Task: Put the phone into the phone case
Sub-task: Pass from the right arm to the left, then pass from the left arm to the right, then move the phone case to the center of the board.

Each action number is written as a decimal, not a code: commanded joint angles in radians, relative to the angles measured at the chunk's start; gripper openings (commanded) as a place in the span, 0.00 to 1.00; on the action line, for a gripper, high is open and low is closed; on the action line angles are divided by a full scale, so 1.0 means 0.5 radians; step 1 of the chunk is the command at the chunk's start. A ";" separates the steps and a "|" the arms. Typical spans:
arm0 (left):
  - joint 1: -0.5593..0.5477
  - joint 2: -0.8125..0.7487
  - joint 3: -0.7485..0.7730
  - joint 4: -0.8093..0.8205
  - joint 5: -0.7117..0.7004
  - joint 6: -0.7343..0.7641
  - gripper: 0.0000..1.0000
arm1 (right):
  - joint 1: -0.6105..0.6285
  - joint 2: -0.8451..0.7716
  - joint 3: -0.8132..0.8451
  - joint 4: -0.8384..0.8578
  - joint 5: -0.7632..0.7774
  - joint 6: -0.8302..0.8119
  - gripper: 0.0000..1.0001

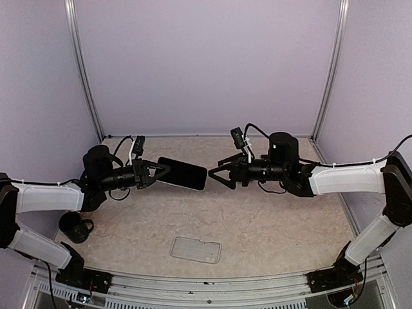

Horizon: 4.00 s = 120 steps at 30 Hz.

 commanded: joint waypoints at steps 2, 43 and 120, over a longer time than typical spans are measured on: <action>-0.063 -0.116 -0.013 0.272 0.042 0.029 0.00 | -0.058 -0.077 -0.161 0.478 -0.266 0.401 0.99; -0.298 0.019 0.070 0.583 -0.105 0.058 0.00 | 0.139 0.380 -0.100 1.457 -0.506 1.242 0.79; -0.514 -0.541 -0.267 -1.075 -0.837 0.180 0.99 | 0.007 -0.367 -0.022 -0.117 -0.036 0.475 0.00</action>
